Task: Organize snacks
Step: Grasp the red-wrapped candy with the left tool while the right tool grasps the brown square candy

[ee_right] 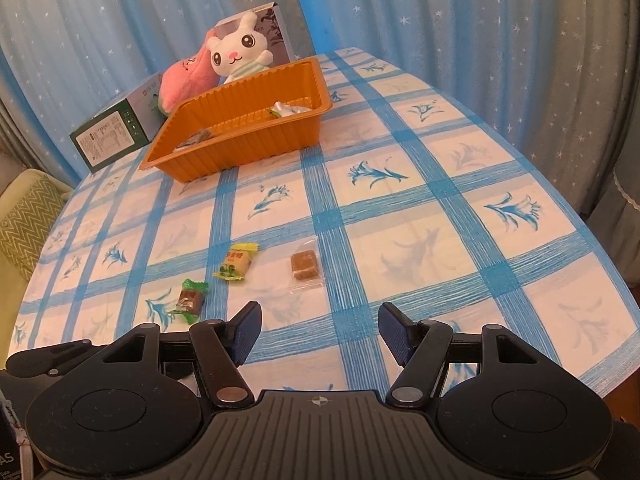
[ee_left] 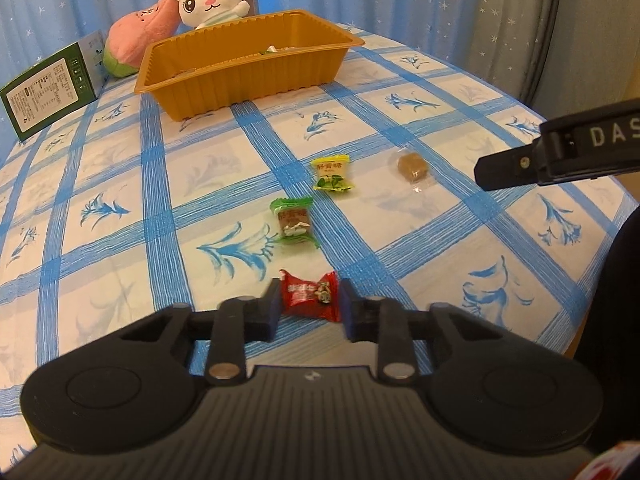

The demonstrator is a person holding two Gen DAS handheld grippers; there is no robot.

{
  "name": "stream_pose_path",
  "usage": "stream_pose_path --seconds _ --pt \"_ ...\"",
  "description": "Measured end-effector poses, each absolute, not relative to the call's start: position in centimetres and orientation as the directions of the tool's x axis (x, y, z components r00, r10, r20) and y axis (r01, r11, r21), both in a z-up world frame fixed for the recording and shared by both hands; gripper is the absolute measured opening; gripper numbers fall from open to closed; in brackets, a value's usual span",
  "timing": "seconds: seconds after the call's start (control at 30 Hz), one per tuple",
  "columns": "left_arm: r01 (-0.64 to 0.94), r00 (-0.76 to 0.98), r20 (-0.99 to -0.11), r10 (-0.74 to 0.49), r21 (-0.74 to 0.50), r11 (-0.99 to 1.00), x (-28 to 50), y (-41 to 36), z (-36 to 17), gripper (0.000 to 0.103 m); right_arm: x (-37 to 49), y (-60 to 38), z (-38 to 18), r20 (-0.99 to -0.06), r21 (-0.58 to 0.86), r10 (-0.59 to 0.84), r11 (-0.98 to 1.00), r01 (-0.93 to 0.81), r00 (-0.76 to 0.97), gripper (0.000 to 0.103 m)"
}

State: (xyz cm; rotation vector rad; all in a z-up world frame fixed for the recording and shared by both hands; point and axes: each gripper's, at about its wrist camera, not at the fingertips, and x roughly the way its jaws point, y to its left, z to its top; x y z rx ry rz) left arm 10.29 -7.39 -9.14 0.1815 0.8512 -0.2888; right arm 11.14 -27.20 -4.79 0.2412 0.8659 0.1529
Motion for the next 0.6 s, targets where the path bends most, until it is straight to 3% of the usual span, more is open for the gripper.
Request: stream_pose_path --seconds 0.6 --pt "0.184 0.649 -0.738 -0.185 -0.084 0.979 11.0 -3.6 -7.2 0.02 15.6 -24.7 -7.8 -0.741 0.167 0.22 0.976 -0.143 0.635 0.062"
